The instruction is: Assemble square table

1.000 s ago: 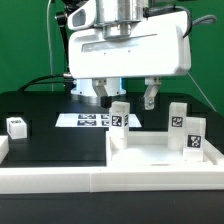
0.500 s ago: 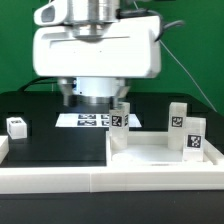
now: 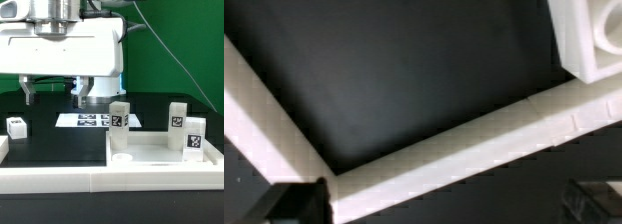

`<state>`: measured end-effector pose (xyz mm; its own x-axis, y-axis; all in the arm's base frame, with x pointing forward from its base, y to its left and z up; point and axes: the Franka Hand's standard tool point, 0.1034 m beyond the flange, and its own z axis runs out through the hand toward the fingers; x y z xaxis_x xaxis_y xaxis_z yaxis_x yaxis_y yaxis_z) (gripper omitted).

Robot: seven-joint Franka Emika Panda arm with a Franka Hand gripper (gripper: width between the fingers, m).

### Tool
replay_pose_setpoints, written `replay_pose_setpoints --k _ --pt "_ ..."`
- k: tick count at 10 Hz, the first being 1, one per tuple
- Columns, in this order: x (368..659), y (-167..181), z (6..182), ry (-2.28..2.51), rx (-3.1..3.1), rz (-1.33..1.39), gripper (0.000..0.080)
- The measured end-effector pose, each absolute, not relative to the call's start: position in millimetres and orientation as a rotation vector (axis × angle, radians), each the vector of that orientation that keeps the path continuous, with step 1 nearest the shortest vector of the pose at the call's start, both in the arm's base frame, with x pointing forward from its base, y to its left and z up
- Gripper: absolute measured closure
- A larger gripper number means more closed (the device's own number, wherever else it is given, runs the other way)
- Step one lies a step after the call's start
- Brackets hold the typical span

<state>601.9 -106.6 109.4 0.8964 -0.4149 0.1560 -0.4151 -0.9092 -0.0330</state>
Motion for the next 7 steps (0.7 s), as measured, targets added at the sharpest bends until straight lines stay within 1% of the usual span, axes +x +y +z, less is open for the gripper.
replay_pose_setpoints --k 2,3,6,7 --pt "599.4 -110.2 107.7 -0.565 3.054 0.268 0.0150" --pt "591.4 -113.1 104.0 -0.556 3.042 0.281 0.0150" --pt "547.9 -109.6 93.5 -0.605 3.029 0.285 0.0150" --pt "541.3 -110.1 92.3 -0.609 3.030 0.274 0.0150"
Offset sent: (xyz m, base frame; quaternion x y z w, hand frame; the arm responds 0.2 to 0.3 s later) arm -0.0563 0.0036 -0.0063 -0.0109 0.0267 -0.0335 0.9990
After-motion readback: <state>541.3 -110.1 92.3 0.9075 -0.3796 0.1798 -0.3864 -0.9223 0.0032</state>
